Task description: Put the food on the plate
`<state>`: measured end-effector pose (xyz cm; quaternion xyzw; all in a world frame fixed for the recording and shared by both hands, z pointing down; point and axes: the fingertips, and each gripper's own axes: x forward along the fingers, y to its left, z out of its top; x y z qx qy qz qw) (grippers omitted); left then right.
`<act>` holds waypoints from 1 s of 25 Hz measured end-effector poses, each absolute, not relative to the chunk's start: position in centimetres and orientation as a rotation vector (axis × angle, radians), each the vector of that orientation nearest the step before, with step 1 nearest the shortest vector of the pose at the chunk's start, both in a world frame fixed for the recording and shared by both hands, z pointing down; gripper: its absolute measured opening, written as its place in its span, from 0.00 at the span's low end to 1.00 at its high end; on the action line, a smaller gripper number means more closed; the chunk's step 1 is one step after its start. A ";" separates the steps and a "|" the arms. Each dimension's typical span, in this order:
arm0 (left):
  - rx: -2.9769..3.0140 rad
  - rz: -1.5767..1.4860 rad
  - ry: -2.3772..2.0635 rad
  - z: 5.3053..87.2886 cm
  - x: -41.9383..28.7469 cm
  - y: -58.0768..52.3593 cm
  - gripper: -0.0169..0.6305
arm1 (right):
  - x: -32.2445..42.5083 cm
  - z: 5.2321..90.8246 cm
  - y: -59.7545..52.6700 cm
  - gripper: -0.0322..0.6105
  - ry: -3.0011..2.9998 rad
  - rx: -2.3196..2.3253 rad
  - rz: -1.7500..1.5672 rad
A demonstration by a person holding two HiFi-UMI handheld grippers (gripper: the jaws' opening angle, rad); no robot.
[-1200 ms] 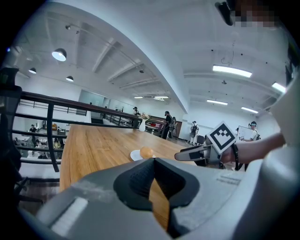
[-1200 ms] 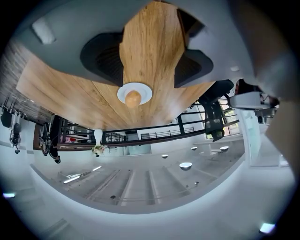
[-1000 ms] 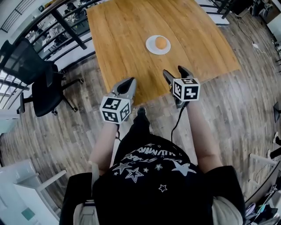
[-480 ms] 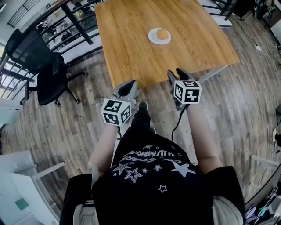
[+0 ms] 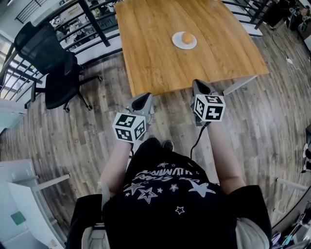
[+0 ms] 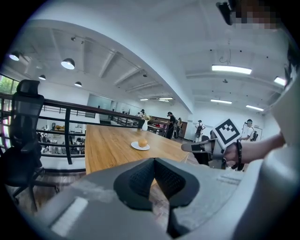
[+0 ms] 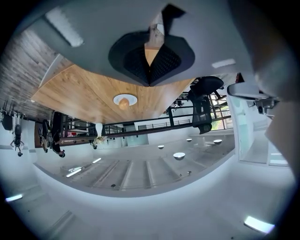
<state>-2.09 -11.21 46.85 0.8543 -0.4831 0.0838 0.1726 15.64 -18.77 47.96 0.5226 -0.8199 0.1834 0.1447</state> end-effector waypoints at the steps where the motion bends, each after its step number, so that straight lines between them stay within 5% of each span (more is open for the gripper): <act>1: 2.423 0.238 -1.366 46.9 -2.4 -11.1 0.03 | 15.3 47.5 -18.6 0.05 -2.379 1.512 0.485; 25: 2.530 0.209 -1.183 45.6 -9.7 -0.9 0.03 | 8.8 44.9 -4.4 0.05 -2.289 1.626 0.432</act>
